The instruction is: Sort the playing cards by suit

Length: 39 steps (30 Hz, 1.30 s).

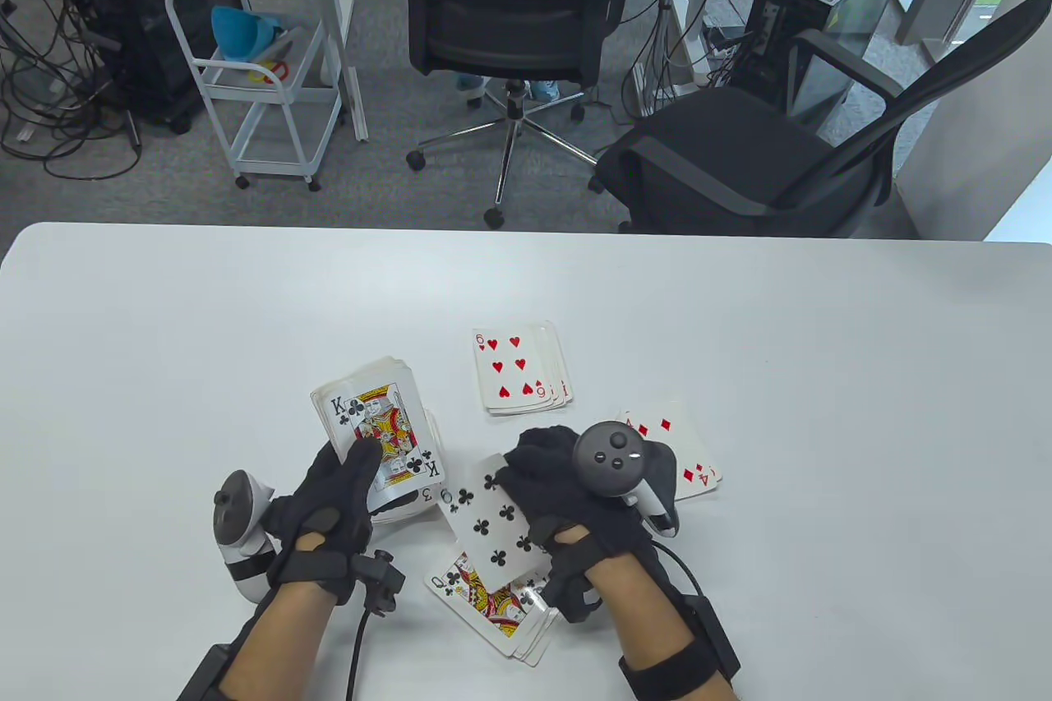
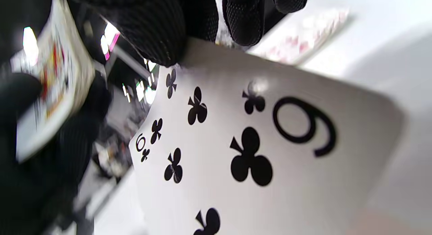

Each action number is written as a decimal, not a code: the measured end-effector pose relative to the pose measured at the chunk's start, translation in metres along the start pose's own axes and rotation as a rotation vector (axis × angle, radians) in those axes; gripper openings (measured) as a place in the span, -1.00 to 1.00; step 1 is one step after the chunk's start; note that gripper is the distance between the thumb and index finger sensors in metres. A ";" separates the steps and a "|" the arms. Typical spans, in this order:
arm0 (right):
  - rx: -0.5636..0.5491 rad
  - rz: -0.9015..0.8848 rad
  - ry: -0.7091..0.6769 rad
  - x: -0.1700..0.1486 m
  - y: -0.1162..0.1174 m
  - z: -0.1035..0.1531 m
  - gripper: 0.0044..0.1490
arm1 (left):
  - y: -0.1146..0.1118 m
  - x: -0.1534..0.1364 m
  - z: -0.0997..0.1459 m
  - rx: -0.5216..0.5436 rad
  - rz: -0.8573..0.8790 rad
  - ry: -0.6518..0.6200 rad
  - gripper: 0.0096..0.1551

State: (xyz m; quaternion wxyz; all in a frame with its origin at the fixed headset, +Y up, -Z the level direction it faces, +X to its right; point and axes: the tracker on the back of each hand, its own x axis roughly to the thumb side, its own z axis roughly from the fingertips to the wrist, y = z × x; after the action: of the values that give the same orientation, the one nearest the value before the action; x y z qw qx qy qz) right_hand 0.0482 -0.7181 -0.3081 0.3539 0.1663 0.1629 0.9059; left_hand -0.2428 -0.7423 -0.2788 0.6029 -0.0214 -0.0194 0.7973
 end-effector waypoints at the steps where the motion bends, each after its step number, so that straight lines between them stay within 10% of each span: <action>1: 0.039 0.028 0.008 0.002 0.004 -0.001 -0.56 | -0.001 -0.001 0.000 -0.006 -0.003 0.000 -0.39; 11: 0.070 0.296 0.141 0.003 0.032 -0.010 -0.38 | -0.030 0.011 0.003 -0.191 -0.070 0.038 -0.38; 27: -0.317 -0.350 -0.095 -0.010 -0.003 0.002 -0.37 | -0.027 -0.006 0.000 -0.161 -0.067 0.056 -0.36; 39: -0.423 -0.252 -0.250 0.020 0.008 0.015 -0.23 | -0.031 -0.016 0.008 -0.187 -0.132 0.053 -0.37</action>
State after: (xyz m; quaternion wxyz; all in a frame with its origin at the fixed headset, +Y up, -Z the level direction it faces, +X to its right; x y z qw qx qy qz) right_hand 0.0357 -0.7075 -0.2878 0.5078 0.1776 -0.0553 0.8412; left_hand -0.2094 -0.7491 -0.2688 0.6499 -0.0972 -0.0792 0.7496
